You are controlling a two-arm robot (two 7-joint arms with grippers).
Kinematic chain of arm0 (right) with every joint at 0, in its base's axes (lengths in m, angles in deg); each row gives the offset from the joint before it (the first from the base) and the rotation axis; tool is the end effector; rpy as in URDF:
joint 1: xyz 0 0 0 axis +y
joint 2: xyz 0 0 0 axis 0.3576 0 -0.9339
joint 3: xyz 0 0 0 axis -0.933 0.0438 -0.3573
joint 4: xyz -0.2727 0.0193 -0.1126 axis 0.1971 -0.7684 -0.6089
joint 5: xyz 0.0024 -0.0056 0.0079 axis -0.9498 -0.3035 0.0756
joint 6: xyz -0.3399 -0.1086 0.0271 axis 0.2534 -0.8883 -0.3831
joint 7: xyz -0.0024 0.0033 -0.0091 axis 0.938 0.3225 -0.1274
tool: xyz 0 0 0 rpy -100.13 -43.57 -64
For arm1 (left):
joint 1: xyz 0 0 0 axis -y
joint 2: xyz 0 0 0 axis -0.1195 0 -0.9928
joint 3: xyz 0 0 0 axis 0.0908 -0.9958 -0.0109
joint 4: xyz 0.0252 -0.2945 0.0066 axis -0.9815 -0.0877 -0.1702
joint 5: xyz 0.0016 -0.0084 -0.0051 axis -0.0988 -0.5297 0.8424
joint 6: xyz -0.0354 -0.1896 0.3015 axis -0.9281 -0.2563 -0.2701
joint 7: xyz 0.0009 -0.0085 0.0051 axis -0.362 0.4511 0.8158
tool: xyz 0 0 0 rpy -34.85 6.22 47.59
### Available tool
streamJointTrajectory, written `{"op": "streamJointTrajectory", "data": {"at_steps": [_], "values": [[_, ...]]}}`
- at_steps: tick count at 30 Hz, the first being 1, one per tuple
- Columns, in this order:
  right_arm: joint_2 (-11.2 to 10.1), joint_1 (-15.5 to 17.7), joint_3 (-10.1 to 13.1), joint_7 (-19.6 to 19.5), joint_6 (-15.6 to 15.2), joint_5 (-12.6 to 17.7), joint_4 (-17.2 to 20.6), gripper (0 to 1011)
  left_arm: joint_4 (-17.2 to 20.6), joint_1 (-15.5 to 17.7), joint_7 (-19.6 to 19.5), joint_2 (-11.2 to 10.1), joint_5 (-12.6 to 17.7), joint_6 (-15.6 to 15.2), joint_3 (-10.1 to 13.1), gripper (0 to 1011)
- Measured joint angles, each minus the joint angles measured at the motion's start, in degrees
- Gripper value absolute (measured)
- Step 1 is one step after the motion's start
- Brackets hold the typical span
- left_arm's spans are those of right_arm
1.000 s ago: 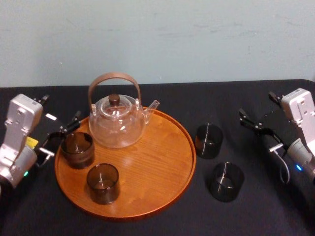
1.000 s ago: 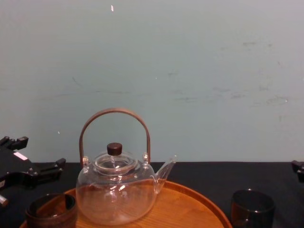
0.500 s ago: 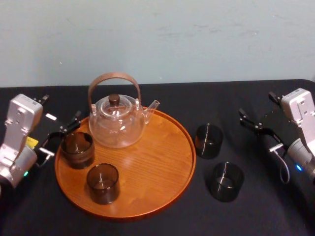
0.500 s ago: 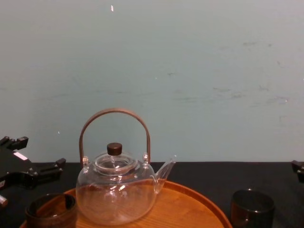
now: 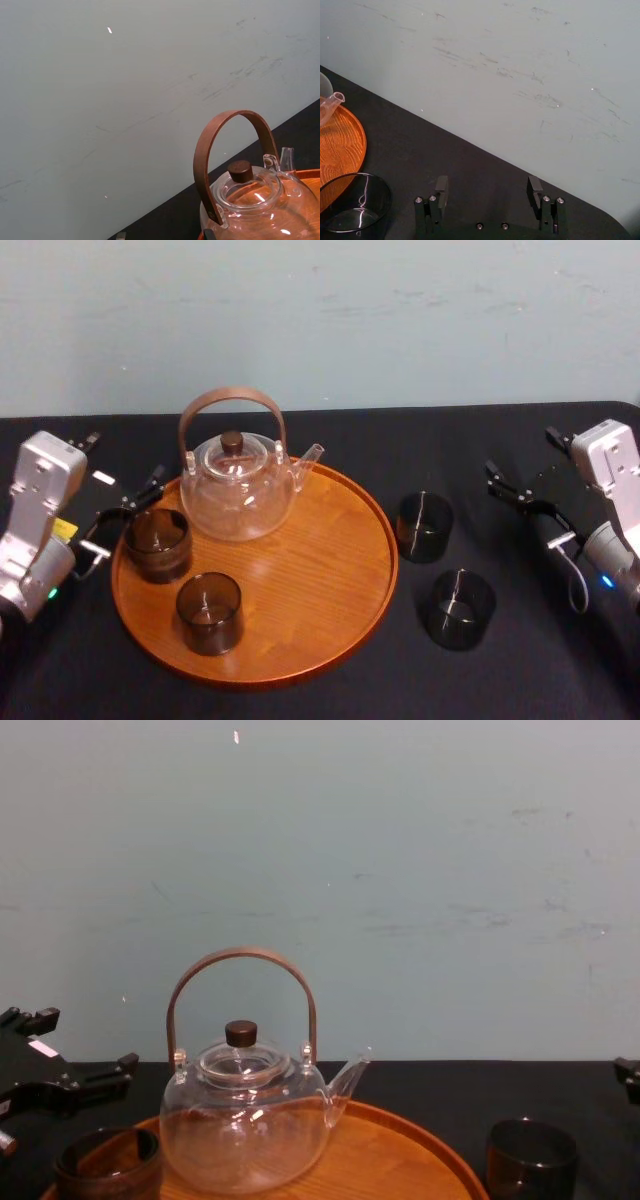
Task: Pick up the glass from the table and place it on the tray.
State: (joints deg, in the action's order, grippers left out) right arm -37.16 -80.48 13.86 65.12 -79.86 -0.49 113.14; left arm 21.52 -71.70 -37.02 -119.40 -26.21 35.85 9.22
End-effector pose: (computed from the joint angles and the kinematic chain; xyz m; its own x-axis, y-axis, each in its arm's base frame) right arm 0.4052 -0.0727 -0.3162 0.2923 -0.8803 0.3738 0.9552 0.2874 -0.0702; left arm 0.4054 0.0728 -0.3160 0.2923 0.8803 0.3738 -0.9553 0.2873 0.0703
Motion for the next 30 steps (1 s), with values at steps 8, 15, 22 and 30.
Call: {"op": "streamJointTrajectory", "data": {"at_steps": [8, 15, 22, 30], "values": [[0.0, 0.0, 0.0, 0.0, 0.0, 0.0, 0.0, 1002, 0.0, 0.0, 0.0, 0.0, 0.0, 0.0, 0.0, 1001], [0.0, 0.0, 0.0, 0.0, 0.0, 0.0, 0.0, 1002, 0.0, 0.0, 0.0, 0.0, 0.0, 0.0, 0.0, 1001], [0.0, 0.0, 0.0, 0.0, 0.0, 0.0, 0.0, 1003, 0.0, 0.0, 0.0, 0.0, 0.0, 0.0, 0.0, 1001], [-0.2, 1.2, 1.4, 1.8, -0.4, 0.1, 1.3, 1002, 0.0, 0.0, 0.0, 0.0, 0.0, 0.0, 0.0, 1001]]}}
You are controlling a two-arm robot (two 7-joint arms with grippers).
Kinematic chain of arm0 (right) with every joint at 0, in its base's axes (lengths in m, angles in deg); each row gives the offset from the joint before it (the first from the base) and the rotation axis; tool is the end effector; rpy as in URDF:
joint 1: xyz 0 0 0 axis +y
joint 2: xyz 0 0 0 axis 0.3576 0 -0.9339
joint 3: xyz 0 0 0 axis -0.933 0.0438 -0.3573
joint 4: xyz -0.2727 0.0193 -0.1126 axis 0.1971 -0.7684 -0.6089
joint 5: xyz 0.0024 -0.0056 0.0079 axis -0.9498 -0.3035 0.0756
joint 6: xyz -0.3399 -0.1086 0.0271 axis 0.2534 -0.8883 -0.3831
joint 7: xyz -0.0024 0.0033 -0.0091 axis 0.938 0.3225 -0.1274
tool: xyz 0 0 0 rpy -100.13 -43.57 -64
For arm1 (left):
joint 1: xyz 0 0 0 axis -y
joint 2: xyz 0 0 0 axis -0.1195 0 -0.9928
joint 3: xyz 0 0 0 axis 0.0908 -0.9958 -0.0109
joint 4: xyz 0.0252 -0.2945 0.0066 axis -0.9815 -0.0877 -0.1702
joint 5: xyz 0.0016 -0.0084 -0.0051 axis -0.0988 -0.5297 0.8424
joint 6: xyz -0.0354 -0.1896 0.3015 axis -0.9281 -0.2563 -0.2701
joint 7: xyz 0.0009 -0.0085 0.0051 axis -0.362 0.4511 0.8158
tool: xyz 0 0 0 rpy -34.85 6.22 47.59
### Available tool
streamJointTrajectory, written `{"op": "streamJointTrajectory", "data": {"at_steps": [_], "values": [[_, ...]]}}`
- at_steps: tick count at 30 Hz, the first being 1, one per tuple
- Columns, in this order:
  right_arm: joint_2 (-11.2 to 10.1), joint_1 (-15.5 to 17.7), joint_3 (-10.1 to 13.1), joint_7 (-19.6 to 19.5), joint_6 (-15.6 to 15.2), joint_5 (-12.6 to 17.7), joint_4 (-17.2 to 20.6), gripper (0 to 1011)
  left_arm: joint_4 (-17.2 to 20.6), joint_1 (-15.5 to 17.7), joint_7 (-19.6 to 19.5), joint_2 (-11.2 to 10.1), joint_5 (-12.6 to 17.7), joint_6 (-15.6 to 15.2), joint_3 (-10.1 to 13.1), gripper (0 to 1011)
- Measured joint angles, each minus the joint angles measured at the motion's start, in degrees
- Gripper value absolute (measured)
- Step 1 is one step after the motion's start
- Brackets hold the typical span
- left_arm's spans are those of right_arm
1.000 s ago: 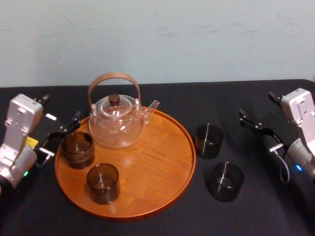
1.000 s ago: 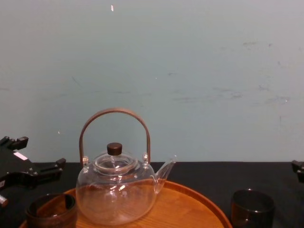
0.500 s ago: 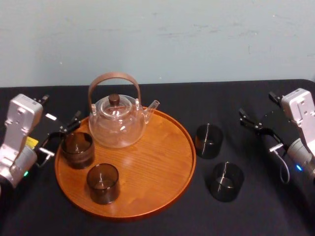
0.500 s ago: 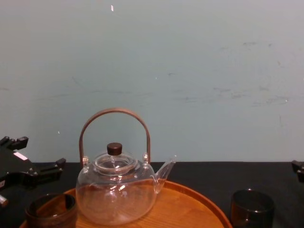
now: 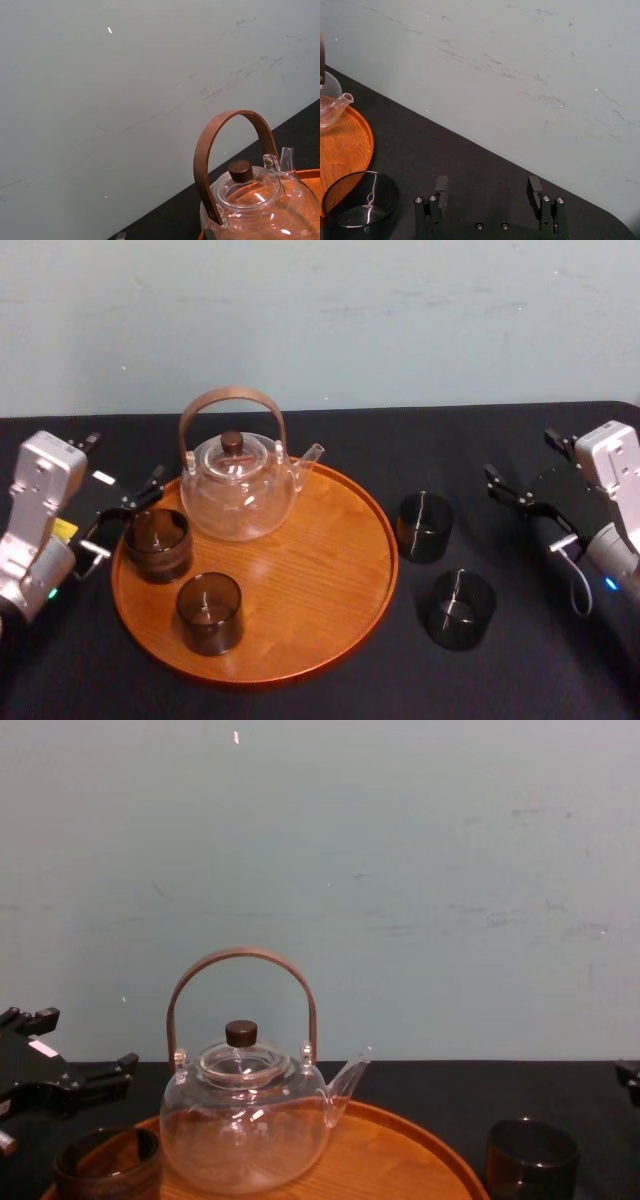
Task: Pick up the glass from the table and place it on the tray.
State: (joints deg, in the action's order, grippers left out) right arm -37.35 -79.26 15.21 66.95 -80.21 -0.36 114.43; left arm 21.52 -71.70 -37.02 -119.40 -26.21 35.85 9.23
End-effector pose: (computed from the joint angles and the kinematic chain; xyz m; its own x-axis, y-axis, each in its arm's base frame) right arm 0.4014 -0.0754 -0.3129 0.3136 -0.8764 0.3655 0.9485 0.3073 -0.0769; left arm 0.4053 0.0728 -0.3160 0.2924 0.8802 0.3738 -0.9552 0.2874 0.0704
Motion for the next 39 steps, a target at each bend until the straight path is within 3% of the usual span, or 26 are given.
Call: {"op": "streamJointTrajectory", "data": {"at_steps": [15, 28, 39], "values": [[-3.4, 5.1, 3.8, 4.7, -1.9, 2.5, 6.4, 1002, 0.0, 0.0, 0.0, 0.0, 0.0, 0.0, 0.0, 1001], [-8.2, 13.0, 8.7, 9.3, -3.3, 5.8, 13.2, 1002, 0.0, 0.0, 0.0, 0.0, 0.0, 0.0, 0.0, 1001], [-10.8, 18.7, 12.2, 13.4, -5.6, 9.4, 17.0, 1002, 0.0, 0.0, 0.0, 0.0, 0.0, 0.0, 0.0, 1001]]}}
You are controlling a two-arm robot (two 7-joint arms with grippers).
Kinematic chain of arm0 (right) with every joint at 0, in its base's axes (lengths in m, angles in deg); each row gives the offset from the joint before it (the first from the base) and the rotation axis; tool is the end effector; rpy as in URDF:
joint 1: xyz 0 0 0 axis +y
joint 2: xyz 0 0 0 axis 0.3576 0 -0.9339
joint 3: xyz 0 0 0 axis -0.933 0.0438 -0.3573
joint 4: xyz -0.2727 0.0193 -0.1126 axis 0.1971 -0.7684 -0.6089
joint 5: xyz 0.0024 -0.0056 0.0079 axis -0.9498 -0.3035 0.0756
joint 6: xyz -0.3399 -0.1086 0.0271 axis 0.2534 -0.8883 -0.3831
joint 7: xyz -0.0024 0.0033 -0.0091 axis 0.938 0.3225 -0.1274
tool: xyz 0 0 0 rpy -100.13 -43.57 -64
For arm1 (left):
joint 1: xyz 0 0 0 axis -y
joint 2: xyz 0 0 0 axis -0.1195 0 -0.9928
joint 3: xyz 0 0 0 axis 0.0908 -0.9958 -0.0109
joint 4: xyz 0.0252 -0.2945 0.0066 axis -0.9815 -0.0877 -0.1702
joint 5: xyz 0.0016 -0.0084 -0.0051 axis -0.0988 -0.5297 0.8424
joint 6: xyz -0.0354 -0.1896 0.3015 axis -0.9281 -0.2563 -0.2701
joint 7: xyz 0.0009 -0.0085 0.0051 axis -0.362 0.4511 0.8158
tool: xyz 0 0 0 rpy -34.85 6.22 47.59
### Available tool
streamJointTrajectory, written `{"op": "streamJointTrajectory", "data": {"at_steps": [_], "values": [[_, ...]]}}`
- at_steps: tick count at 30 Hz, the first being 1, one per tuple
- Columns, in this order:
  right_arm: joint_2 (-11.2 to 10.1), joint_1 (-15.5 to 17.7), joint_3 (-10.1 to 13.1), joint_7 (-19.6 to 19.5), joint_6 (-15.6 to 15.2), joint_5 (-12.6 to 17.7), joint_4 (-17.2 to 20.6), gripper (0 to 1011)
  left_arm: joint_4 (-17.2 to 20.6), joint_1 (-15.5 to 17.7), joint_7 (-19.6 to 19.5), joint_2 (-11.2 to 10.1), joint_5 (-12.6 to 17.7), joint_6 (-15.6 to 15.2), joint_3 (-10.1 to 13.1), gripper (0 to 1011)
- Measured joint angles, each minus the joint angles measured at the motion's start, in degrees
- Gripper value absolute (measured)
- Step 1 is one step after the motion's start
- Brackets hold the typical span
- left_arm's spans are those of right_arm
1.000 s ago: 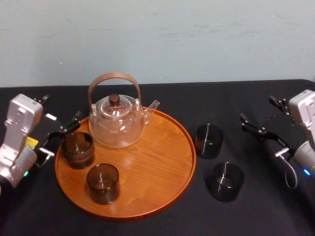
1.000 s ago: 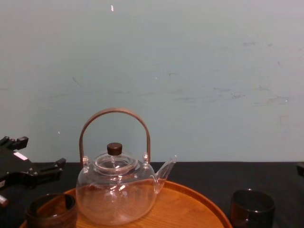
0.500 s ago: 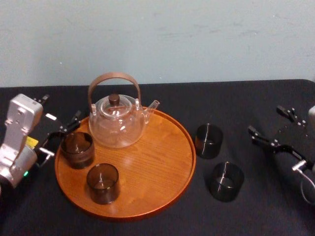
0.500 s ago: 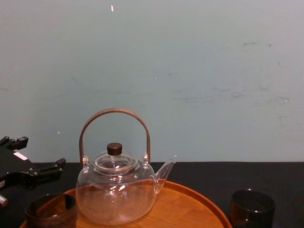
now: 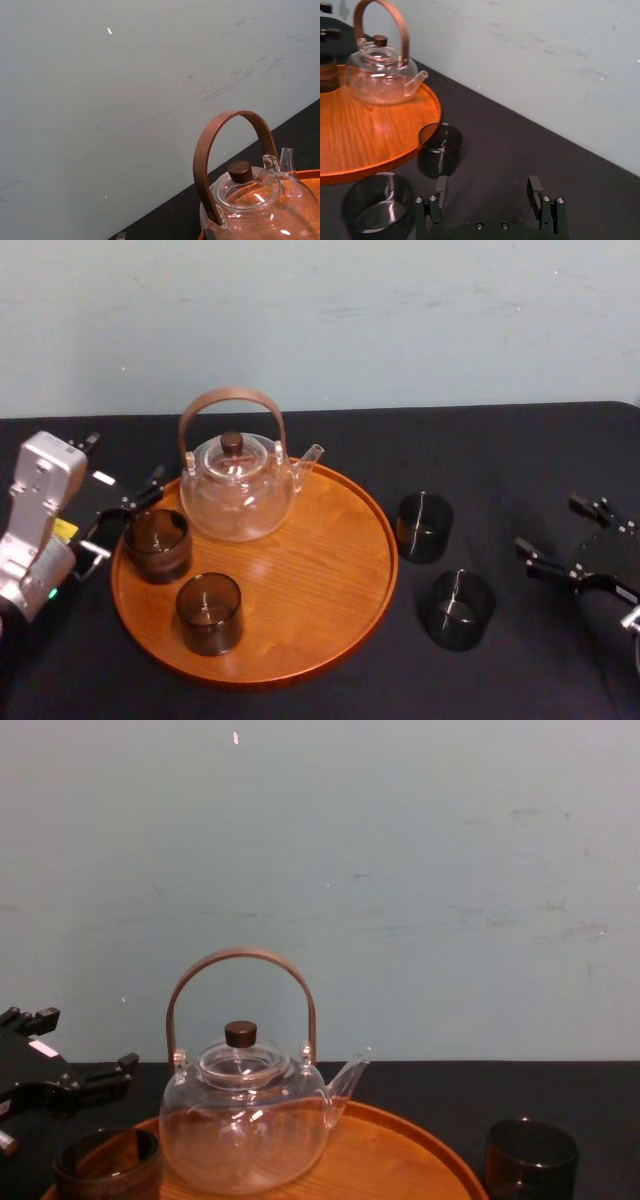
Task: Pick up the glass from the table and place it on the tray.
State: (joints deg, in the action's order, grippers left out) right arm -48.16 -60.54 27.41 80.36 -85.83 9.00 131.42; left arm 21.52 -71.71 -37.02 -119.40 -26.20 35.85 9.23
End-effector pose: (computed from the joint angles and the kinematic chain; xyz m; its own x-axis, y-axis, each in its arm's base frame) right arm 0.3280 -0.1203 -0.2811 0.5217 -0.8134 0.2574 0.8504 0.4717 -0.2330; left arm 0.4053 0.0728 -0.3161 0.2925 0.8801 0.3739 -0.9552 0.2875 0.0706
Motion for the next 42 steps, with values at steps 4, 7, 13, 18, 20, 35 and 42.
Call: {"op": "streamJointTrajectory", "data": {"at_steps": [4, 7, 13, 18, 20, 35, 42], "values": [[-0.8, 1.5, 0.9, 1.9, -0.6, 0.9, 0.9, 1002, 0.0, 0.0, 0.0, 0.0, 0.0, 0.0, 0.0, 1001], [-1.2, 2.5, 1.4, 3.2, -1.1, 1.5, 1.5, 1002, 0.0, 0.0, 0.0, 0.0, 0.0, 0.0, 0.0, 1001], [-2.0, 3.8, 1.9, 5.9, -2.2, 1.9, 2.2, 1002, 0.0, 0.0, 0.0, 0.0, 0.0, 0.0, 0.0, 1001], [-2.2, 4.3, 2.1, 7.5, -3.2, 1.9, 2.4, 1002, 0.0, 0.0, 0.0, 0.0, 0.0, 0.0, 0.0, 1001], [-2.1, 4.3, 2.2, 7.8, -3.4, 1.8, 2.4, 1002, 0.0, 0.0, 0.0, 0.0, 0.0, 0.0, 0.0, 1001], [-1.7, 4.9, 2.2, 11.7, -5.6, 0.4, 3.5, 1002, 0.0, 0.0, 0.0, 0.0, 0.0, 0.0, 0.0, 1001], [-1.0, 4.8, 1.8, 13.1, -6.4, -0.3, 3.8, 1002, 0.0, 0.0, 0.0, 0.0, 0.0, 0.0, 0.0, 1001]]}}
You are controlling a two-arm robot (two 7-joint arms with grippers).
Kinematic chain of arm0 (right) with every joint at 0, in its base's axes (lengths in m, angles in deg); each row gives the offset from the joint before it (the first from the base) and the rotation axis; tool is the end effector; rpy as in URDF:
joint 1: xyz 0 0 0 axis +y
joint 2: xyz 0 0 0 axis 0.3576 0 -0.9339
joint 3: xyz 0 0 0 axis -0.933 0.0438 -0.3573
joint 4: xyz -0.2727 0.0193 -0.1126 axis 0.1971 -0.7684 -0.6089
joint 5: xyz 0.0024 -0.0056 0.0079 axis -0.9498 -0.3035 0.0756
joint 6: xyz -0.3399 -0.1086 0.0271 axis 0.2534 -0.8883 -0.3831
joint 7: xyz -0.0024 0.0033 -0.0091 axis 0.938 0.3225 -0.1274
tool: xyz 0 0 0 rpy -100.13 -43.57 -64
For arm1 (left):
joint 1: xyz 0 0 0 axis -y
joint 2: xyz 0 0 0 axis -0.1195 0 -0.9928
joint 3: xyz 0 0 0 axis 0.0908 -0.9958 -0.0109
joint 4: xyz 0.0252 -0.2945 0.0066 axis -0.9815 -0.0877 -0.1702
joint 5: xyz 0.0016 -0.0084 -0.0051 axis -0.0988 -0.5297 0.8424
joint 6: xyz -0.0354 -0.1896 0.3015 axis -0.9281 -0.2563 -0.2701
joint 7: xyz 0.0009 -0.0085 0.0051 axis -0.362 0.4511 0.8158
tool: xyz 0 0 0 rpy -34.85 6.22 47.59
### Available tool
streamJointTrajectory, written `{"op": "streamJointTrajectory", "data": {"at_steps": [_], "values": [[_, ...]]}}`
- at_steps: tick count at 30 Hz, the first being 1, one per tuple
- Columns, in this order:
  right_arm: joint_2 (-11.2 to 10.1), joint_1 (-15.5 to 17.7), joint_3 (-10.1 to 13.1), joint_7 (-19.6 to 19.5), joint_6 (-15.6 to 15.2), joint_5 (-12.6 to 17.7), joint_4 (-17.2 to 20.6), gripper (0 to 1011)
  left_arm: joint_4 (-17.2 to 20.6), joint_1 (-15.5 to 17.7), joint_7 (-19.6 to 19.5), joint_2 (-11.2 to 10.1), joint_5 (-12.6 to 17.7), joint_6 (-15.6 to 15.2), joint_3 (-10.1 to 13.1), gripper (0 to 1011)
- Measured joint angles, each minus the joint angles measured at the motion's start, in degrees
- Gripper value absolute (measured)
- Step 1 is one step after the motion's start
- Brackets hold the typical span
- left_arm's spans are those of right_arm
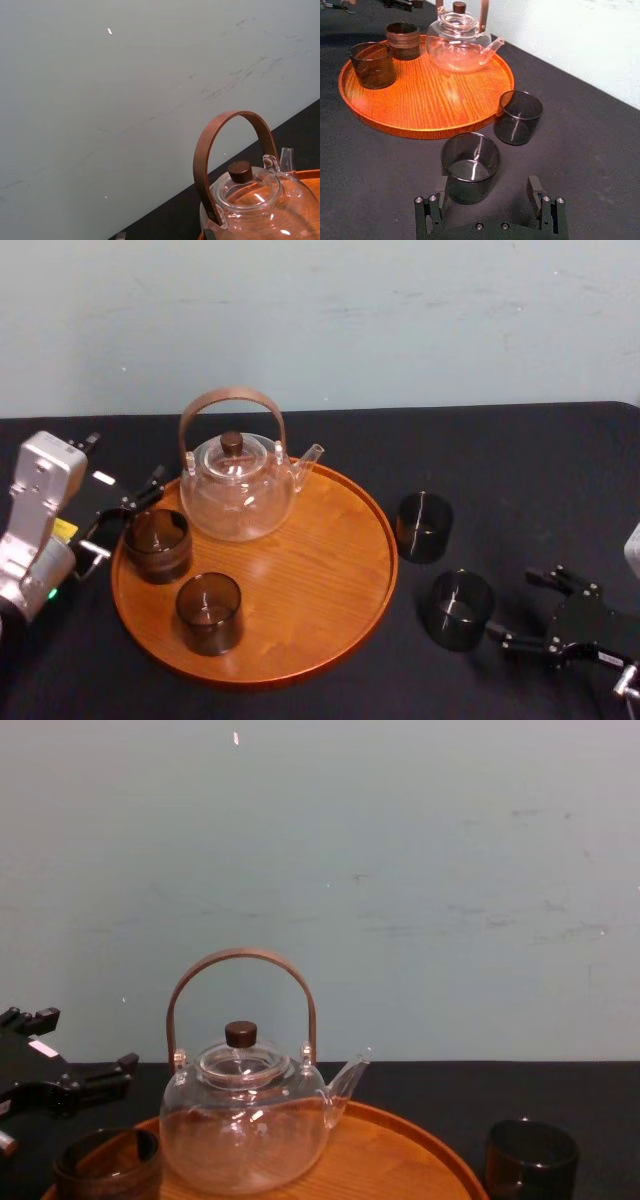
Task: Pick up the glass from the table and place it on the tray.
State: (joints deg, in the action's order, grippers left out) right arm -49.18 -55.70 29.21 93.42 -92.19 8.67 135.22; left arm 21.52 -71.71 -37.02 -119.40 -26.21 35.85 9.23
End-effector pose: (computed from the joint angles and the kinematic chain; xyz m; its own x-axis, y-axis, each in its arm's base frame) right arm 0.3078 -0.1157 -0.2816 0.7151 -0.6838 0.1448 0.6763 0.6245 -0.3907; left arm 0.4053 0.0728 -0.3161 0.2925 0.8802 0.3737 -0.9552 0.2874 0.0706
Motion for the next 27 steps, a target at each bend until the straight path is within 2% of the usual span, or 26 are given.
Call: {"op": "streamJointTrajectory", "data": {"at_steps": [15, 27], "values": [[1.9, -2.0, -1.6, 1.6, -1.6, -0.6, -0.8, 1002, 0.0, 0.0, 0.0, 0.0, 0.0, 0.0, 0.0, 1001], [3.2, -5.0, -3.6, 2.2, -2.9, -0.8, -2.6, 1002, 0.0, 0.0, 0.0, 0.0, 0.0, 0.0, 0.0, 1001]]}}
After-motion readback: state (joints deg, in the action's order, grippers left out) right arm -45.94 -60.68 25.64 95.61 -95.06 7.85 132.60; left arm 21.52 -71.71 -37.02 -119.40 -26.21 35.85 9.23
